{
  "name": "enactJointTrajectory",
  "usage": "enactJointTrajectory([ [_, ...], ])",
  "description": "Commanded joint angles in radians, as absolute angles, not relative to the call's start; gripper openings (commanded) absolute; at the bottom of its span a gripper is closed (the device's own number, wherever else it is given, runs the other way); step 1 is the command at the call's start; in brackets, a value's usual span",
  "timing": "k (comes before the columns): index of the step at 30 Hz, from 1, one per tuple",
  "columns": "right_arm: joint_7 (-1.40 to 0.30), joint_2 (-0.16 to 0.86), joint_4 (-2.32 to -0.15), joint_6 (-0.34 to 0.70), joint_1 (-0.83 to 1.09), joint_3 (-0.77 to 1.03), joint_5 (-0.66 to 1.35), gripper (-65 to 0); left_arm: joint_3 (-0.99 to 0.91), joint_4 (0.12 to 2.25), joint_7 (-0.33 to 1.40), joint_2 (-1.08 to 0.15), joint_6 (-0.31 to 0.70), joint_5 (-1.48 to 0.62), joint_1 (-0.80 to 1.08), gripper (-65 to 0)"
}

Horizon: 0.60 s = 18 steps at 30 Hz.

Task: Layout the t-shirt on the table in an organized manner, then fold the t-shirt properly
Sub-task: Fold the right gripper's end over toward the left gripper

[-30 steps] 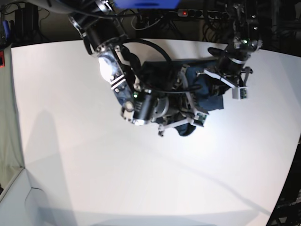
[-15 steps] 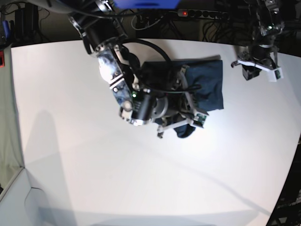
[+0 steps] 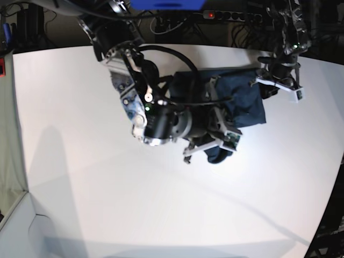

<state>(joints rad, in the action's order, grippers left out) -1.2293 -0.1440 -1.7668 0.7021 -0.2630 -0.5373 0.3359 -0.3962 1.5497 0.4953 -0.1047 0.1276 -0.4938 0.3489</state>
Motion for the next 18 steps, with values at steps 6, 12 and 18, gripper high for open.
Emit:
enactJointTrajectory([
  [6,-1.191,-0.157,-1.782,0.698,-0.277,-0.542,0.423,-65.0,-0.372,1.550,0.529,-0.110,0.124,-0.489,0.363,-50.4],
  [12,-1.129,-0.157,-1.701,0.698,-0.288,-0.542,0.481,-65.0,-0.372,1.558,0.529,-0.105,0.124,-0.489,0.372,-50.4],
  [18,-1.046,-0.157,-1.567,0.698,-0.325,-0.545,0.633,-65.0,-0.338,1.560,0.529,-0.108,0.124,-0.489,0.386,-50.4],
])
